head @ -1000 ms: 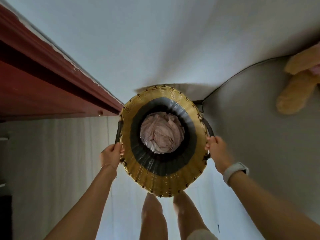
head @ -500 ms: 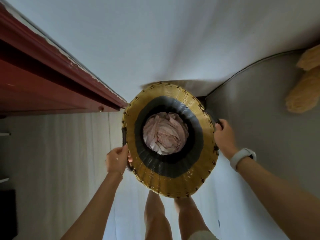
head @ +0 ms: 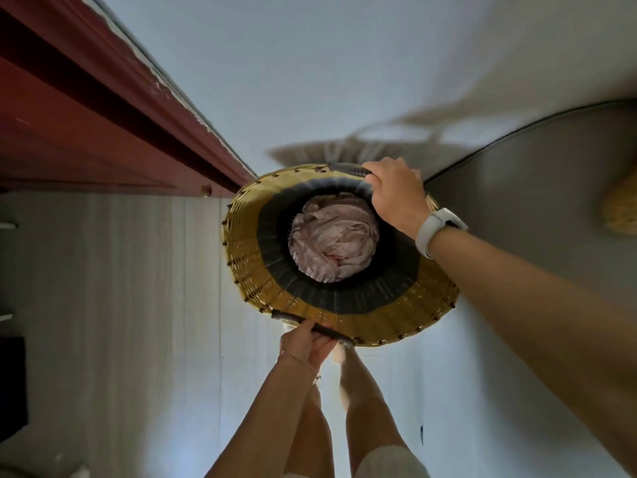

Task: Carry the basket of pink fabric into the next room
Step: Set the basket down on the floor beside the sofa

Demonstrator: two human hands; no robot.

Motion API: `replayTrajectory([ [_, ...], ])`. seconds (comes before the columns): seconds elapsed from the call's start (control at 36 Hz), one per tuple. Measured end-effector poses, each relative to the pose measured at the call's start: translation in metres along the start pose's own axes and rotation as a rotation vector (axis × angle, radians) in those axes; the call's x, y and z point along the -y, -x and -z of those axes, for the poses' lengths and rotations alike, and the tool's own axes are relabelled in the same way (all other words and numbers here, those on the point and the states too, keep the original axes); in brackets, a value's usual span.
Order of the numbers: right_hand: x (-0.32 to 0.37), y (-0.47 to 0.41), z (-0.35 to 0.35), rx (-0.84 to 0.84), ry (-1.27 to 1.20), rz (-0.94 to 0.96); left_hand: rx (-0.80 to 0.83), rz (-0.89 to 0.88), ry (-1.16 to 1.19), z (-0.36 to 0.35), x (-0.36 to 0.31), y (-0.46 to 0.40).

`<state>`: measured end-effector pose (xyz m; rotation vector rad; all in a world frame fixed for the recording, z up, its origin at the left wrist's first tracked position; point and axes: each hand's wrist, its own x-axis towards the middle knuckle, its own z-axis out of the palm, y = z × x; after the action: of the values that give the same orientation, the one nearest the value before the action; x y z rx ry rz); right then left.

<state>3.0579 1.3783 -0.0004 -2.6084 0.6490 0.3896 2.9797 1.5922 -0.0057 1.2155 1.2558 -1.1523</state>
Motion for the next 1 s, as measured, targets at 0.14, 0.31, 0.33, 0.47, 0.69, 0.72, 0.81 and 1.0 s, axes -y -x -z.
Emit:
replayTrajectory([
  [0.14,-0.003,-0.010,-0.013,0.044,-0.040,-0.018,0.066,0.017,0.030,-0.023,-0.004,-0.016],
  [0.31,-0.008,-0.001,-0.018,0.072,-0.153,0.002,0.042,0.013,-0.011,-0.021,-0.012,-0.020],
  [0.33,-0.008,0.004,-0.017,0.067,-0.169,-0.006,0.024,0.015,-0.016,-0.021,-0.013,-0.016],
  [0.47,-0.006,0.047,-0.014,0.064,-0.406,-0.081,-0.033,-0.037,-0.086,-0.017,-0.010,-0.011],
  [0.69,-0.001,0.151,-0.079,0.704,-0.357,-0.145,0.016,0.020,-0.054,0.000,0.012,-0.006],
  [0.72,0.000,0.161,-0.085,0.714,-0.368,-0.168,0.008,0.021,-0.073,0.003,0.017,-0.006],
  [0.81,0.003,0.181,-0.089,0.694,-0.399,-0.248,0.009,0.044,-0.085,0.011,0.029,-0.009],
  [1.0,-0.010,0.190,-0.086,0.643,-0.353,-0.244,0.055,0.037,-0.095,-0.004,0.036,-0.004],
])
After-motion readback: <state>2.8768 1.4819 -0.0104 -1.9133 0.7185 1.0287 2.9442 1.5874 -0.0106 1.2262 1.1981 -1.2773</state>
